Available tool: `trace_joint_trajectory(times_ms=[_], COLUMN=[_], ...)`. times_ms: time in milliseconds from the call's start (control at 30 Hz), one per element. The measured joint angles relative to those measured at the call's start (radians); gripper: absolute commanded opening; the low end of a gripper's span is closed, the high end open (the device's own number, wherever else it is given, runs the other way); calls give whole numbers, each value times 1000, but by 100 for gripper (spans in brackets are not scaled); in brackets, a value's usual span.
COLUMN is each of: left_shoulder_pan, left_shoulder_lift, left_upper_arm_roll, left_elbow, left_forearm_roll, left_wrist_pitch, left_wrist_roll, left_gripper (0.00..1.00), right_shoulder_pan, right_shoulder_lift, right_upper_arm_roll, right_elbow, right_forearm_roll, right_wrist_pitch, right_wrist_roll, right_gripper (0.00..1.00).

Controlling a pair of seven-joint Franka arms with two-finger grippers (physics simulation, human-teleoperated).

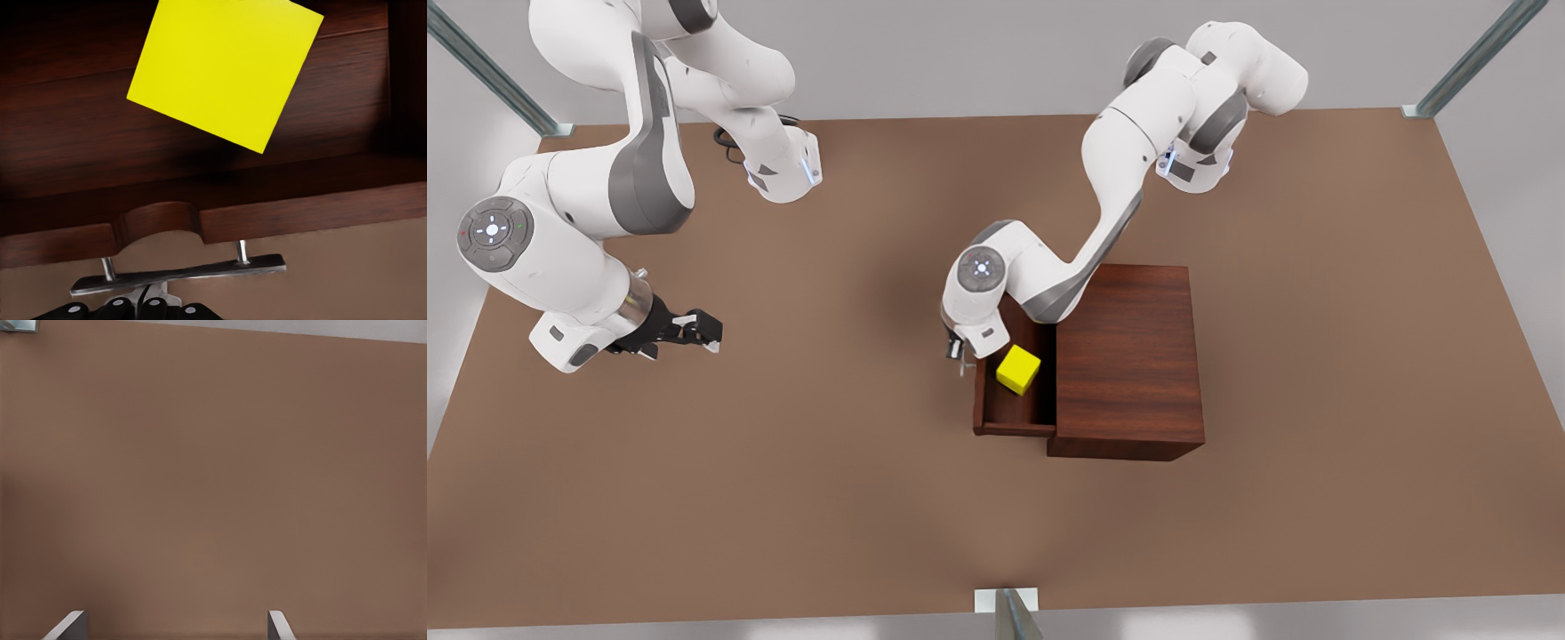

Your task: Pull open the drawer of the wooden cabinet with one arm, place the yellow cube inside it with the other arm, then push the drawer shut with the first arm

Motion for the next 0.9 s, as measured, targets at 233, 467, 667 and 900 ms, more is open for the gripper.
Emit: trace_joint_trajectory(times_ms=[233,467,667,900], left_shoulder_pan=[11,45,84,125], left_shoulder_lift=[-8,-17,-37,-81], left_upper_arm_roll=[3,6,12,12], left_elbow=[0,0,-24,-107], left_forearm_roll=[2,20,29,32], left_wrist_pitch=[-90,-162,-215,-244], left_wrist_roll=[12,30,50,82], left_gripper=[21,21,21,21], right_shoulder_pan=[0,0,0,0], right_shoulder_lift=[0,0,0,0], right_upper_arm_roll=[0,1,0,0], right_elbow=[0,0,0,0], right_forearm_roll=[0,0,0,0], right_wrist_pitch=[-2,-4,-4,-5], right_wrist_roll=[2,4,4,4], right_gripper=[100,100,100,100])
